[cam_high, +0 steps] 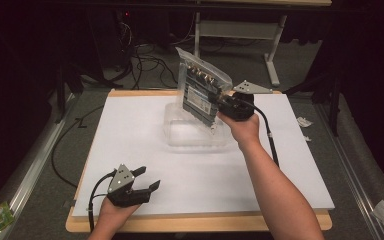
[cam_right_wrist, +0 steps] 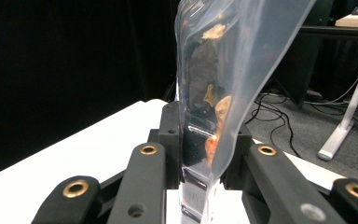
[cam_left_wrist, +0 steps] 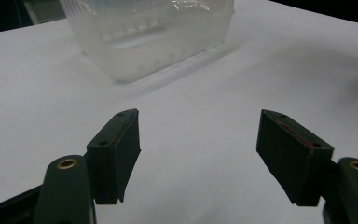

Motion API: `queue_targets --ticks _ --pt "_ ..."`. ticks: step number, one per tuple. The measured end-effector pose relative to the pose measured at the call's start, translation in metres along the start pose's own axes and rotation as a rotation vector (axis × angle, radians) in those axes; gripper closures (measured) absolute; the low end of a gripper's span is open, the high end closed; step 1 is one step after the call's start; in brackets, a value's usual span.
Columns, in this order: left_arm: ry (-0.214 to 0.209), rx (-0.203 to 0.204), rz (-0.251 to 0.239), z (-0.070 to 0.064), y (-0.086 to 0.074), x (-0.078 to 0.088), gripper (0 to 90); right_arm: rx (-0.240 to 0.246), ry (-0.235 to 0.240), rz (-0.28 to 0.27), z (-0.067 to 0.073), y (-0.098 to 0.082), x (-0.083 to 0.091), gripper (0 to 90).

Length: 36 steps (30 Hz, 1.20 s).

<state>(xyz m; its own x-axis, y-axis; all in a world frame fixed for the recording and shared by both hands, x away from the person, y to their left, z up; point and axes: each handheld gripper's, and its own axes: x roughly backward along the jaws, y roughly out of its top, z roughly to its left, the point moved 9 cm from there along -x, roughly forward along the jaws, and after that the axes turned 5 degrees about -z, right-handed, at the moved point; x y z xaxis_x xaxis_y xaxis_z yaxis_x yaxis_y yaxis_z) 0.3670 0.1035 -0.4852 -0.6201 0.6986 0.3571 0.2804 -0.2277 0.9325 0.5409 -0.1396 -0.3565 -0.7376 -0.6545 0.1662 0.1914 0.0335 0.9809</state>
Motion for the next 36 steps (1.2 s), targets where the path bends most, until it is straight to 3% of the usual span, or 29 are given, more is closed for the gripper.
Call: queue_targets --ticks 10,15,27,36 --pt "-0.003 -0.003 -0.005 0.000 0.001 0.001 30.4 0.006 0.002 0.029 0.001 -0.014 -0.012 76.1" --pt "-0.008 -0.005 -0.007 -0.001 0.002 0.002 30.4 -0.016 -0.001 0.041 0.001 -0.023 -0.017 76.1" --pt "-0.006 -0.002 -0.011 -0.001 0.003 0.001 30.4 -0.028 0.016 0.037 0.005 -0.028 -0.025 75.8" --pt "-0.006 -0.001 -0.006 -0.001 0.002 0.001 30.5 -0.062 0.002 0.026 0.004 -0.034 -0.033 75.6"
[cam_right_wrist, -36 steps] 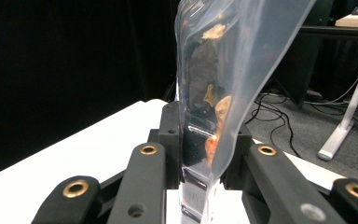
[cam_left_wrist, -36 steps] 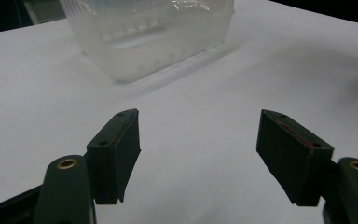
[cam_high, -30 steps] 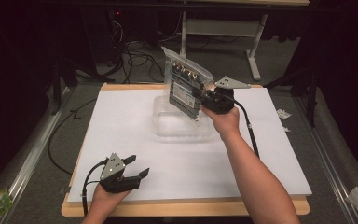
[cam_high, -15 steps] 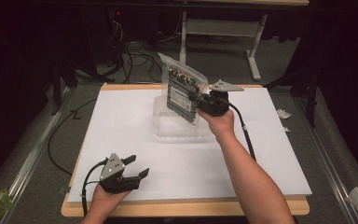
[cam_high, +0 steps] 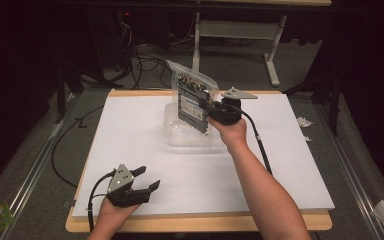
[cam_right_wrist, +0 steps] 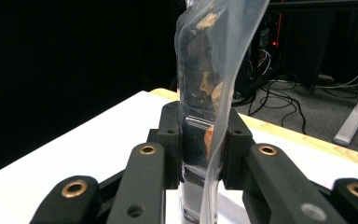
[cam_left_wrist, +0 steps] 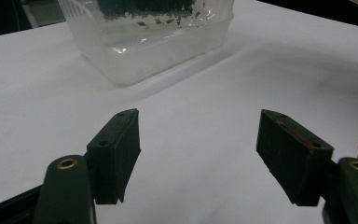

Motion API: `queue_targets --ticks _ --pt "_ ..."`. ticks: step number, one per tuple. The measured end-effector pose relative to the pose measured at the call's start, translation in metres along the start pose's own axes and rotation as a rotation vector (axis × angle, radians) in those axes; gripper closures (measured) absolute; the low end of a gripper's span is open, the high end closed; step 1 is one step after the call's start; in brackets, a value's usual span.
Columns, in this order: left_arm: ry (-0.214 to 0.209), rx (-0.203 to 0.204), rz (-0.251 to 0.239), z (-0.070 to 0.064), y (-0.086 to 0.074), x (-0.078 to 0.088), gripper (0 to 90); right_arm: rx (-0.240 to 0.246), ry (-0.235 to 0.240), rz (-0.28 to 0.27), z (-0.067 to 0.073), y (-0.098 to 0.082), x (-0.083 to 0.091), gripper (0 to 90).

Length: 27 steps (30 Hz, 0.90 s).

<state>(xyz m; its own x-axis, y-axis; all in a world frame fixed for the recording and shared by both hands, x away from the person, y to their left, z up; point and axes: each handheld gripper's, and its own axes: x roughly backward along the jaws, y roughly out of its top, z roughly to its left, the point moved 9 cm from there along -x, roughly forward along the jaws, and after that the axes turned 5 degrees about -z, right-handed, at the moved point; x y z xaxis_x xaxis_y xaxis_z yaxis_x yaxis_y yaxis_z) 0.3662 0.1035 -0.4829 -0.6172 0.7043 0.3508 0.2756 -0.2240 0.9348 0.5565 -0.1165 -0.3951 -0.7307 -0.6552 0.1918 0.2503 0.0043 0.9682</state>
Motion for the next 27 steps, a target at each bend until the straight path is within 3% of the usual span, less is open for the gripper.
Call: queue_targets --ticks 10,14,23,27 --pt "-0.002 0.000 0.001 0.000 0.000 0.000 30.4 -0.044 -0.026 0.004 -0.010 -0.003 -0.007 74.6" --pt "-0.004 0.001 -0.001 0.000 0.001 0.001 30.4 -0.065 -0.058 0.037 -0.017 -0.006 -0.009 64.8" --pt "-0.002 0.009 -0.003 0.001 0.000 0.000 30.4 -0.112 -0.090 0.064 -0.032 -0.014 -0.007 54.9" --pt "-0.003 0.008 -0.002 0.001 0.000 0.000 30.5 -0.105 -0.091 0.066 -0.035 -0.014 -0.004 51.9"
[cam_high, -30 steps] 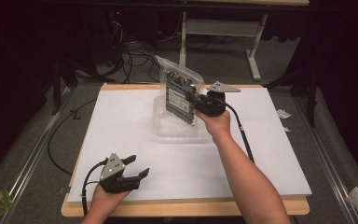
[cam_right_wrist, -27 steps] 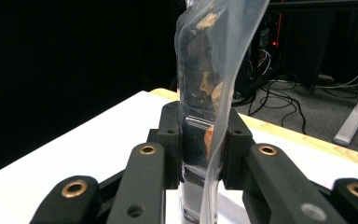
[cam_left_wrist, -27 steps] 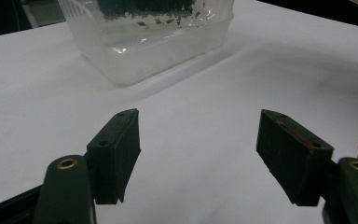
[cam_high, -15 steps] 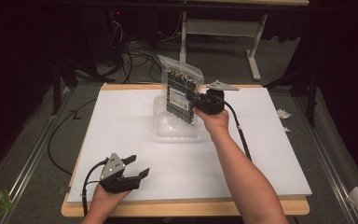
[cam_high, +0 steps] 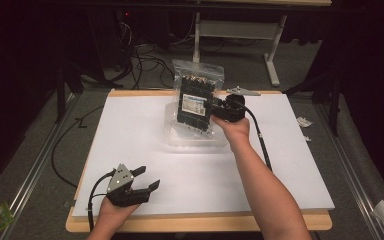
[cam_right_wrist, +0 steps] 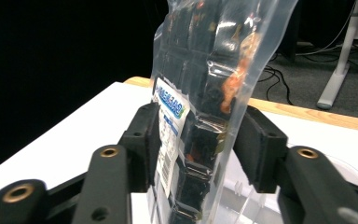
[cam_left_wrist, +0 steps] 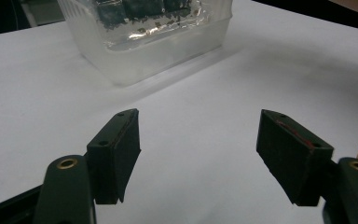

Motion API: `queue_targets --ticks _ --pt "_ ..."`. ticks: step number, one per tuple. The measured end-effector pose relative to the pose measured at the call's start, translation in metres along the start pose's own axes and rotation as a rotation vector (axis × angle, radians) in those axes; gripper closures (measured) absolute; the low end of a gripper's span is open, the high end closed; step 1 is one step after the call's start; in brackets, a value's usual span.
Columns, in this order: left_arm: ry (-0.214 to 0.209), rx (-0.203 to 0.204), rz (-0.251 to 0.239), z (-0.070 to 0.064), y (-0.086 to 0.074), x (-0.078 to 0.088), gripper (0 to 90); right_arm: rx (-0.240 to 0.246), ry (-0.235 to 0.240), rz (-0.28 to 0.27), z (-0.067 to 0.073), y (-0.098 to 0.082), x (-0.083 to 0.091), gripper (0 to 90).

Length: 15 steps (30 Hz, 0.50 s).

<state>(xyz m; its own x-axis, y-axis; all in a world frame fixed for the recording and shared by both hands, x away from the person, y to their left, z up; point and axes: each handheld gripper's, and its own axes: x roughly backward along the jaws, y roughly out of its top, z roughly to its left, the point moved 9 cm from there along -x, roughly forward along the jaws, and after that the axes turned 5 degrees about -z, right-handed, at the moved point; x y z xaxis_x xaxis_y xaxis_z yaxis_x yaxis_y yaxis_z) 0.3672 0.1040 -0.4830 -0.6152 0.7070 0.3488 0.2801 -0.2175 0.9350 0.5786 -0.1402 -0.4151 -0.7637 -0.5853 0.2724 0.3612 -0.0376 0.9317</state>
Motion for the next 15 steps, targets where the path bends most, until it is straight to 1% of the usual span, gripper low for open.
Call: queue_targets --ticks 3,5,8,11,15 --pt "0.002 -0.003 0.005 0.000 0.000 0.000 30.4 -0.012 0.001 -0.002 -0.001 0.002 0.002 48.3" --pt "0.000 -0.002 0.000 -0.001 0.000 0.000 30.5 -0.025 0.003 -0.003 -0.001 0.003 0.005 45.5" --pt "0.002 -0.008 0.002 0.000 0.000 0.000 30.5 -0.017 0.001 -0.003 -0.001 0.005 0.007 43.9" --pt "0.002 -0.006 0.004 0.000 0.000 -0.001 30.4 -0.017 0.004 0.001 -0.001 0.006 0.009 40.5" --pt "0.005 -0.006 -0.004 -0.001 0.001 0.000 30.5 -0.010 0.009 0.028 0.002 0.003 0.014 34.3"
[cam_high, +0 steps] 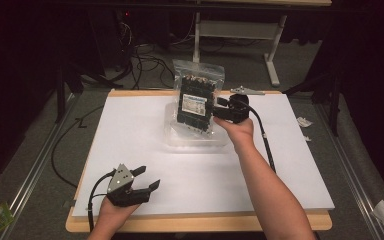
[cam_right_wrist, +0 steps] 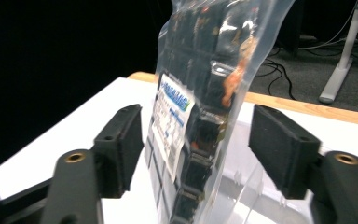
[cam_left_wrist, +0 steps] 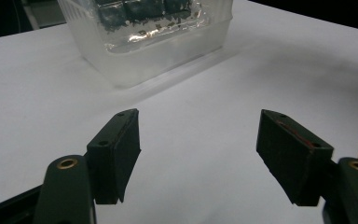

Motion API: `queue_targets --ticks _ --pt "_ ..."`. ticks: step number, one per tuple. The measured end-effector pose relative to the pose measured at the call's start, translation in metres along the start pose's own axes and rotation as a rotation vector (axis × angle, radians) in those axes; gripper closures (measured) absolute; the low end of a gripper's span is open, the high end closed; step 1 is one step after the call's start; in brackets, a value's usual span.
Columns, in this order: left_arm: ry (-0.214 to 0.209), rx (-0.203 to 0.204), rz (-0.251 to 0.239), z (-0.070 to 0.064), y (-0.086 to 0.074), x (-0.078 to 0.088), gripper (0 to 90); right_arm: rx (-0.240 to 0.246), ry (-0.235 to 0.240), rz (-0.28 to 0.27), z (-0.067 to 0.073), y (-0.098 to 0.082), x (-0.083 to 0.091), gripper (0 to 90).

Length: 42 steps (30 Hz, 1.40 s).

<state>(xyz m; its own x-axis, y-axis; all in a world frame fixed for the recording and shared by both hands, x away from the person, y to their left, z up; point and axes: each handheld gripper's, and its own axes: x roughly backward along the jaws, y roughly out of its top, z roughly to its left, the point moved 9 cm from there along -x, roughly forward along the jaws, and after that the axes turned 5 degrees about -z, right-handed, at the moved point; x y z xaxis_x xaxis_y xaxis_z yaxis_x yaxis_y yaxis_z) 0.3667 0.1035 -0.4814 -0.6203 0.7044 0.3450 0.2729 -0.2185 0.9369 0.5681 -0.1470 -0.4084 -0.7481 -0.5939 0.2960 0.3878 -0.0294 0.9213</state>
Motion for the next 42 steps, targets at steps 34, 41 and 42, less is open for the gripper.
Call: queue_targets --ticks 34,41,42 --pt "0.070 0.036 0.095 0.012 -0.014 -0.009 22.5 0.140 -0.020 0.000 0.010 -0.038 0.130 7.8" --pt "0.068 0.038 0.091 0.011 -0.013 -0.009 22.2 0.148 -0.048 -0.017 0.003 -0.060 0.173 4.1" --pt "0.068 0.035 0.090 0.011 -0.013 -0.009 22.1 0.149 -0.055 -0.019 0.002 -0.064 0.179 4.0"
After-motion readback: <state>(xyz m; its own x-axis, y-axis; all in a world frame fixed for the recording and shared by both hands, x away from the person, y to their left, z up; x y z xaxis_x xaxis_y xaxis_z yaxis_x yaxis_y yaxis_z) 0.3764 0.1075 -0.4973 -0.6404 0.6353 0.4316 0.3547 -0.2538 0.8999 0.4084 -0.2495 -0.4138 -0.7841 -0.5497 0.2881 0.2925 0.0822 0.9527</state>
